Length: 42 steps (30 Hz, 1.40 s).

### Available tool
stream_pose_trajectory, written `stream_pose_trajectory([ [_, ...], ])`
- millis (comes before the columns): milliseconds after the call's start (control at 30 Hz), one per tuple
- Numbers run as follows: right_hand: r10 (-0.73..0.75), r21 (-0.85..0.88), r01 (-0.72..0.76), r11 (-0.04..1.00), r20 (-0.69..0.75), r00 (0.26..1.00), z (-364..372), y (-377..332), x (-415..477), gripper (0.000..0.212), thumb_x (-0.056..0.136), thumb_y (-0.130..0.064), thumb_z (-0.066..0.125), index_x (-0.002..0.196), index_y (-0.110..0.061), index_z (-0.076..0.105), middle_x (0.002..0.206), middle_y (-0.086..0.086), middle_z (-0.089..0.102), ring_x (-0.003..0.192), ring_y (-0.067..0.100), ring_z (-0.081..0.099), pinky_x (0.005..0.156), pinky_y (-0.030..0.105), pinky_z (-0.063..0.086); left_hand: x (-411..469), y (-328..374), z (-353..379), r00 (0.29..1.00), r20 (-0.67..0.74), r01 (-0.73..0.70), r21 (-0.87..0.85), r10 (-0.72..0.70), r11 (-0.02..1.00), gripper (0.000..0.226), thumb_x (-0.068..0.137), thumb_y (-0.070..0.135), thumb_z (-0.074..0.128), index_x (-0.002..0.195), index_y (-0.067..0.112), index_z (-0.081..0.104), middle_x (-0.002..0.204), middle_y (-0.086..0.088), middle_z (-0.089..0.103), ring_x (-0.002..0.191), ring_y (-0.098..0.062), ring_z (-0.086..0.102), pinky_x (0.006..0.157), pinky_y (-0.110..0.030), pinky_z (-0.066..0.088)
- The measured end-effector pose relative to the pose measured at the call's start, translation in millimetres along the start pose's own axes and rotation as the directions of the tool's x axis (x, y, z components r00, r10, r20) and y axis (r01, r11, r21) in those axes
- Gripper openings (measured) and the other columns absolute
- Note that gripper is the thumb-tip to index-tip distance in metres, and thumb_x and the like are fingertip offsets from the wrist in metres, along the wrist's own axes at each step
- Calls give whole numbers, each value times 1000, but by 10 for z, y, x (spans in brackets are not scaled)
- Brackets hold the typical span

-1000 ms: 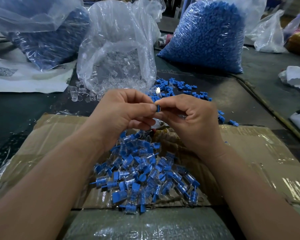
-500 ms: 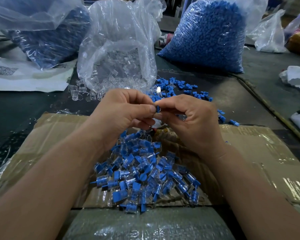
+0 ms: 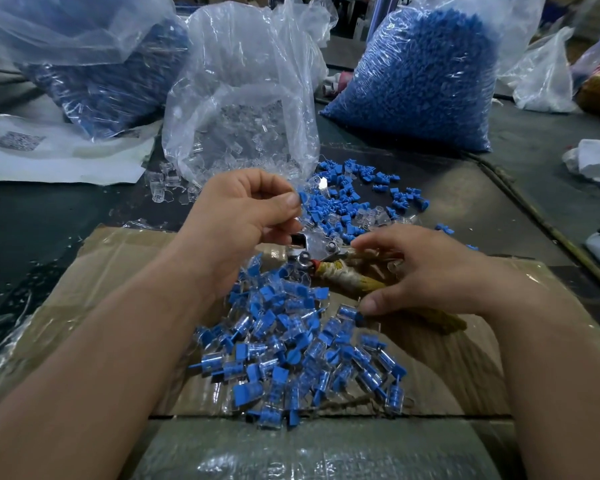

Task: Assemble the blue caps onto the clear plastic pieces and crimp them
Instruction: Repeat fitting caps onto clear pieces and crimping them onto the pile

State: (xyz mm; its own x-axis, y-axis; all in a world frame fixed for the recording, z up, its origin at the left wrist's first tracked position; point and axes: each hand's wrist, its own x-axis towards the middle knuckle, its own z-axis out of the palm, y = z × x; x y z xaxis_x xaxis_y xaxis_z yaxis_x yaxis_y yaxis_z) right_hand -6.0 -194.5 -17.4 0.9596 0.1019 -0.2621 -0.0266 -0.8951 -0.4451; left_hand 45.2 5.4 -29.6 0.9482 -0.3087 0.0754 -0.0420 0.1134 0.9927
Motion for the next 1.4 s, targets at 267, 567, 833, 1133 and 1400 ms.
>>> stream_pose_trajectory([
  [267, -33, -195, 3, 981, -154, 988, 63, -122, 57, 27, 70, -34, 70, 95, -35, 62, 85, -15, 54, 77, 1, 47, 64, 27, 41, 14, -14, 0, 1000, 18, -6, 1, 6, 1000, 15, 82, -3, 57, 73, 9, 59, 56, 4, 63, 53, -8, 62, 49, -18, 50],
  [567, -102, -301, -40, 953, -441, 892, 140, -70, 102, 14, 83, -21, 58, 90, -29, 49, 83, -10, 43, 70, 7, 37, 52, 19, 23, 27, -35, -8, 999, -7, -35, -32, 35, 999, 14, 82, -2, 57, 74, 9, 59, 58, 3, 64, 58, -11, 63, 50, -18, 50],
  [833, -128, -101, 87, 991, -529, 839, 108, -88, 65, 18, 85, -25, 59, 100, -26, 48, 86, -12, 37, 83, 8, 36, 61, 26, 24, 14, -34, 17, 995, -28, -96, 10, 96, 995, 12, 83, 0, 57, 77, 11, 58, 61, 4, 66, 60, -10, 65, 52, -17, 50],
  [1133, -150, -85, 125, 989, -437, 887, 147, -145, 61, 17, 86, -29, 56, 98, -28, 43, 86, -13, 35, 85, 8, 35, 66, 25, 23, 10, -26, 35, 984, -26, -173, 54, 175, 983, 19, 82, -2, 57, 74, 15, 58, 59, 6, 65, 60, -9, 65, 52, -15, 48],
  [1400, -180, -123, 140, 983, -433, 883, 168, -131, 93, 15, 87, -28, 56, 81, -28, 42, 78, -12, 40, 71, 1, 37, 58, 18, 26, 5, -30, 64, 980, -42, -192, 92, 197, 977, 20, 82, -5, 58, 73, 13, 58, 57, 6, 63, 57, -6, 63, 55, -16, 51],
])
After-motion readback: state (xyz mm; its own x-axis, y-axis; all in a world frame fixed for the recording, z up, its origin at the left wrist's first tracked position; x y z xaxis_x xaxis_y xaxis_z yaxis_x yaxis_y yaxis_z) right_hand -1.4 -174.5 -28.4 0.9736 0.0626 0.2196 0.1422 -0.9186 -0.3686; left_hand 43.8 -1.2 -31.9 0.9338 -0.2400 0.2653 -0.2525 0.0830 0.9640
